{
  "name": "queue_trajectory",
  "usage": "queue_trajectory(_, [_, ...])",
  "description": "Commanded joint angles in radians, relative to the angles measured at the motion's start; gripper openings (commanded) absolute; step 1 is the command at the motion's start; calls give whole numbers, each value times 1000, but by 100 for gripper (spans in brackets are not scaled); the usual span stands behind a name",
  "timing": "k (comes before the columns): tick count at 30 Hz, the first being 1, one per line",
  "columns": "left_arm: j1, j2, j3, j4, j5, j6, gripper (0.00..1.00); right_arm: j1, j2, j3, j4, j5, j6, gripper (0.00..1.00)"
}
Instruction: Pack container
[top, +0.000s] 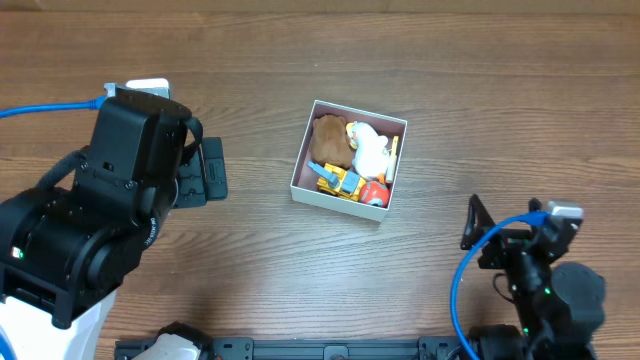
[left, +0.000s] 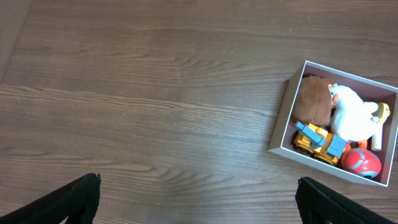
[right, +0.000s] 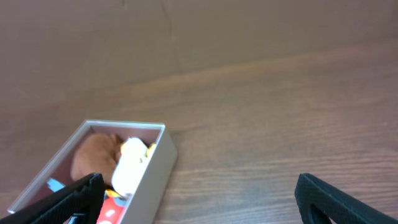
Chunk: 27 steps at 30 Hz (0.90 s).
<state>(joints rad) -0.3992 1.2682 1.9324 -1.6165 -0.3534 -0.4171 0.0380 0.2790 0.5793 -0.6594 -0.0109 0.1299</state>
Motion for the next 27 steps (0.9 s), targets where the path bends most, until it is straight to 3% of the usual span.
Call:
queue_trajectory(1, [3,2,7,1,-19,-17,100,-6,-16,-121,118,10,-4,100])
queue_trajectory(9, [3,2,7,1,-19,-17,100,-6,-99,-285,258,10,-3,100])
queue_trajectory(27, [3,2,7,1,-19,-17,100,-6,-276,-467,288,10,-4,100])
